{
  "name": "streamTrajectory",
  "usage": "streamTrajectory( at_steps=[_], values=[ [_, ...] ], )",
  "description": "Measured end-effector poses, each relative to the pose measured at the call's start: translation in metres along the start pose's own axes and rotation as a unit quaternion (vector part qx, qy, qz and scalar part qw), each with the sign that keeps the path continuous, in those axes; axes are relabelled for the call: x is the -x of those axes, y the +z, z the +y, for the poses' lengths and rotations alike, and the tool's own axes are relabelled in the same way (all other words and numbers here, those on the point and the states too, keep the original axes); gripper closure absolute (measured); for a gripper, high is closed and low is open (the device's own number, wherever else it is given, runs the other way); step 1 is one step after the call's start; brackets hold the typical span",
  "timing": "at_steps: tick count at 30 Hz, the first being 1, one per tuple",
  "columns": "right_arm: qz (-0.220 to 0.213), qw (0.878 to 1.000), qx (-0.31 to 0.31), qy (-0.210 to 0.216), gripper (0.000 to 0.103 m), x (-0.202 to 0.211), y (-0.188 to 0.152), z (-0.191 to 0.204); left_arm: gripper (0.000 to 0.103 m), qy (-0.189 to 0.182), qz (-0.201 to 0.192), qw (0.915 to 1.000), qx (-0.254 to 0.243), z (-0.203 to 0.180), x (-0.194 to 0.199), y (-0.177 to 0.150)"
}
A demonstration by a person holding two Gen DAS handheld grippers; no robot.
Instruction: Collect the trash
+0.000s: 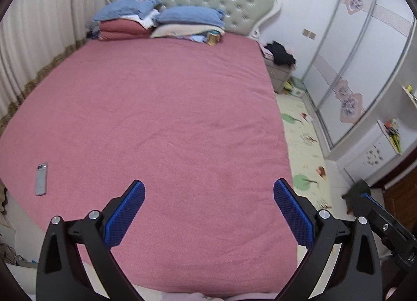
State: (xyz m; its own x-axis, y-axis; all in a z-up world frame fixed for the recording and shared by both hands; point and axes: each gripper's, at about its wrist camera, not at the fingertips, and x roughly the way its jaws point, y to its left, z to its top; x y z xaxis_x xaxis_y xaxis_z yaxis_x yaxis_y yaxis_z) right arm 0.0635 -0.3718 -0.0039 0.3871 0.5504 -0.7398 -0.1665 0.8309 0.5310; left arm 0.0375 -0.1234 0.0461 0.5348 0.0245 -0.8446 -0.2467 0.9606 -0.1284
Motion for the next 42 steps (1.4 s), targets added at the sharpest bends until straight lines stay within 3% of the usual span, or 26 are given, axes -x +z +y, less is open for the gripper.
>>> streamTrajectory(
  at_steps=[42],
  values=[
    [-0.003, 1.0, 0.0, 0.023, 0.009, 0.0, 0.002, 0.003, 0.004, 0.037, -0.05, 0.9975, -0.033, -0.016, 0.018, 0.013]
  ],
)
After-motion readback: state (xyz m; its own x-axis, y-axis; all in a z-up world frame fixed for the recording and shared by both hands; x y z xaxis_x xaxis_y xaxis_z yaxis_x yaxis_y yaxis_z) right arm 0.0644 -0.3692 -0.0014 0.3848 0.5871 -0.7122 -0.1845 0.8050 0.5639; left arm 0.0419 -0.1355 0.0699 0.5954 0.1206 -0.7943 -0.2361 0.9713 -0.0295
